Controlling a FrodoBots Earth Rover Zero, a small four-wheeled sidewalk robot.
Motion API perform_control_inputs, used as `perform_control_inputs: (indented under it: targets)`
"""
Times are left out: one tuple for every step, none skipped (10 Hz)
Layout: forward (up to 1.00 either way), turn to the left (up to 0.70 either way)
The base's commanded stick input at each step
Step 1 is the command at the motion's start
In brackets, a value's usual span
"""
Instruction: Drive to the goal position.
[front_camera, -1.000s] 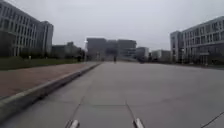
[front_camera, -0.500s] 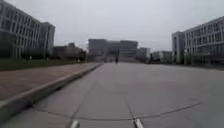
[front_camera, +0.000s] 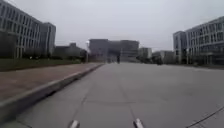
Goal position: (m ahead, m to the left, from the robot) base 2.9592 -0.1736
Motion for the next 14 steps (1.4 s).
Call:
perform_control_inputs:
  targets:
    - [0.7,-0.03]
    - [0.7,-0.03]
    - [0.7,-0.03]
    - [0.7,-0.03]
    - [0.7,-0.03]
    - [0.7,-0.03]
    - [0.7,-0.03]
    - [0.7,-0.03]
    - [0.7,-0.03]
    - [0.7,-0.03]
    - [0.7,-0.03]
    - [0.7,-0.03]
    - [0.7,-0.03]
    - [0.7,-0.03]
